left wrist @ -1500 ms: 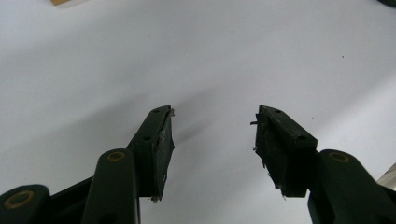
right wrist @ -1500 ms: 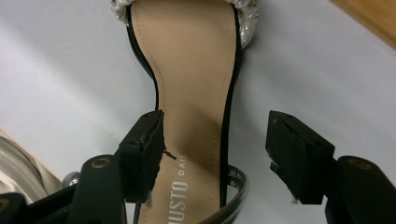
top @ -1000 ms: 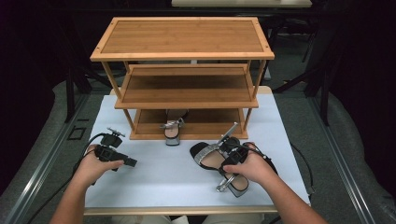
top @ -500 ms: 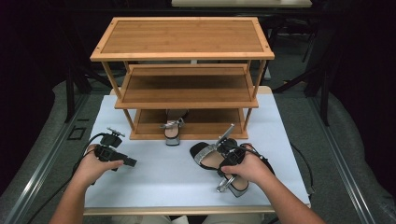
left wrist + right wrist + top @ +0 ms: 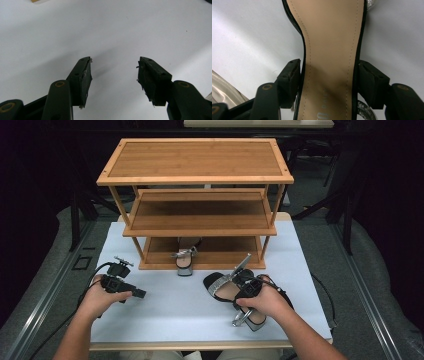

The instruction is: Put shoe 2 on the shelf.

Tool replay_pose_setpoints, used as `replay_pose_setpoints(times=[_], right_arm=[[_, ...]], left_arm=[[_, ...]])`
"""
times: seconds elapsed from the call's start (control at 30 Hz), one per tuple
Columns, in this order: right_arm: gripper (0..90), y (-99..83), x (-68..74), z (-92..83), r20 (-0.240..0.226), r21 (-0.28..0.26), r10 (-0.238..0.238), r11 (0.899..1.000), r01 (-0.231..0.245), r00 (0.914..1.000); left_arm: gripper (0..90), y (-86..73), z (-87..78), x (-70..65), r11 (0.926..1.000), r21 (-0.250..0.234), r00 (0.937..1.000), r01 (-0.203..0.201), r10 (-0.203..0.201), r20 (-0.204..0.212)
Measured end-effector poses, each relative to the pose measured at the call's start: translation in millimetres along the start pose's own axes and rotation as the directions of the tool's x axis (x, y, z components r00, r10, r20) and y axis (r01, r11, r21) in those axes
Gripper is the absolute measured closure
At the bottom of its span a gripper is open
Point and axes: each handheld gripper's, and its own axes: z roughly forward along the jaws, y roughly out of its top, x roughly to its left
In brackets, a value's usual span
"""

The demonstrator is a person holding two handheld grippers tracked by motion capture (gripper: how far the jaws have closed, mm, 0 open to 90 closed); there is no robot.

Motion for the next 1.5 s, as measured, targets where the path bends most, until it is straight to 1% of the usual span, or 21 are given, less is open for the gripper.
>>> replay_pose_setpoints(times=[0.1, 0.13, 0.23, 0.43, 0.6, 0.67, 0.7, 0.73, 0.8, 0.83, 0.87, 0.93, 0.97, 1.07, 1.13, 1.2, 1.27, 1.4, 1.43, 1.47, 1.5], right_arm=[[39.7, 0.2, 0.2, -1.0, 0.005, 0.003, 0.018, 1.000, -0.018, 0.9998], [40.0, 0.2, -1.0, -0.9, 0.003, 0.001, 0.009, 1.000, -0.009, 1.0000], [40.4, -0.1, -0.6, -1.3, 0.000, 0.001, 0.020, 1.000, -0.020, 0.9998], [40.9, -0.1, -0.4, -1.7, 0.004, 0.001, 0.026, 1.000, -0.026, 0.9997], [41.6, -1.7, -0.7, -2.2, 0.008, 0.003, 0.012, 1.000, -0.012, 0.9999], [41.9, -3.9, -0.5, -2.6, 0.012, -0.005, 0.020, 1.000, -0.020, 0.9997], [42.0, -4.8, -1.2, -2.8, 0.016, -0.005, 0.015, 1.000, -0.015, 0.9998], [42.2, -5.6, -0.8, -3.1, 0.004, -0.010, 0.028, 1.000, -0.028, 0.9996], [42.4, -7.5, -2.3, -3.5, -0.005, -0.015, 0.024, 1.000, -0.024, 0.9997], [42.5, -8.3, -1.7, -4.3, -0.010, -0.015, 0.038, 0.999, -0.038, 0.9992], [42.5, -8.6, -2.5, -4.5, -0.006, -0.025, 0.034, 0.999, -0.035, 0.9994], [42.7, -9.4, -3.5, -7.3, -0.027, -0.031, 0.046, 0.998, -0.047, 0.9986], [42.8, -9.6, -4.2, -9.4, -0.030, -0.043, 0.051, 0.998, -0.053, 0.9982], [42.9, -9.0, -5.0, -13.4, -0.026, -0.081, 0.050, 0.995, -0.052, 0.9984], [42.9, -8.3, -5.0, -15.5, -0.020, -0.090, 0.057, 0.994, -0.059, 0.9982], [42.9, -6.9, -6.4, -18.0, -0.032, -0.107, 0.064, 0.992, -0.067, 0.9974], [42.9, -5.2, -7.7, -19.6, -0.038, -0.119, 0.063, 0.991, -0.067, 0.9973], [42.9, -0.1, -8.1, -22.7, -0.040, -0.127, 0.089, 0.987, -0.094, 0.9952], [42.9, 2.0, -9.3, -22.2, -0.041, -0.144, 0.087, 0.985, -0.092, 0.9954], [42.9, 3.8, -9.8, -22.4, -0.040, -0.147, 0.092, 0.984, -0.097, 0.9950], [42.9, 5.7, -9.7, -23.0, -0.041, -0.139, 0.105, 0.984, -0.110, 0.9936]], left_arm=[[44.2, -0.5, -0.5, 0.2, 1.0000, -0.005, 1.0000, 0.004, -0.004, -0.001], [44.2, -0.6, -0.9, 0.6, 1.0000, -0.005, 1.0000, 0.003, -0.003, -0.002], [44.2, -0.7, -1.3, 1.3, 1.0000, -0.005, 1.0000, 0.005, -0.005, -0.002], [44.2, -0.8, 0.3, 1.0, 1.0000, 0.001, 1.0000, 0.003, -0.003, 0.000], [44.2, -1.2, -0.1, 1.7, 1.0000, -0.003, 1.0000, 0.007, -0.007, -0.001], [44.2, -1.3, -0.2, 1.6, 1.0000, -0.003, 1.0000, 0.007, -0.007, 0.000], [44.2, -1.3, 0.0, 1.5, 1.0000, -0.002, 1.0000, 0.007, -0.007, 0.000], [44.2, -1.2, 0.2, 1.4, 1.0000, -0.002, 1.0000, 0.007, -0.007, 0.000], [44.2, -1.0, 0.8, 1.2, 1.0000, 0.003, 1.0000, 0.005, -0.005, 0.000], [44.2, -1.0, 1.1, 1.0, 1.0000, 0.002, 1.0000, 0.005, -0.005, 0.000], [44.2, -1.0, 1.4, 0.9, 1.0000, 0.003, 1.0000, 0.006, -0.006, 0.000], [44.2, -0.9, 1.7, 1.1, 1.0000, 0.004, 1.0000, 0.005, -0.005, 0.000], [44.2, -0.9, 1.7, 1.1, 1.0000, 0.004, 1.0000, 0.005, -0.005, 0.000], [44.2, -1.1, 1.7, 1.4, 1.0000, 0.005, 1.0000, 0.007, -0.007, 0.000], [44.2, -1.1, 1.7, 1.4, 1.0000, 0.004, 1.0000, 0.007, -0.007, 0.001], [44.2, -1.2, 1.5, 1.4, 1.0000, 0.003, 1.0000, 0.008, -0.008, 0.001], [44.2, -1.3, 1.7, 1.5, 0.9999, 0.002, 0.9999, 0.012, -0.012, 0.002], [44.2, -1.2, 2.4, 2.1, 0.9999, 0.009, 1.0000, 0.007, -0.007, 0.003], [44.2, -1.2, 2.6, 2.2, 0.9999, 0.009, 1.0000, 0.006, -0.006, 0.001], [44.2, -1.2, 2.8, 2.3, 0.9999, 0.009, 1.0000, 0.006, -0.006, 0.002], [44.2, -1.1, 2.9, 2.4, 0.9999, 0.010, 1.0000, 0.007, -0.007, 0.003]])
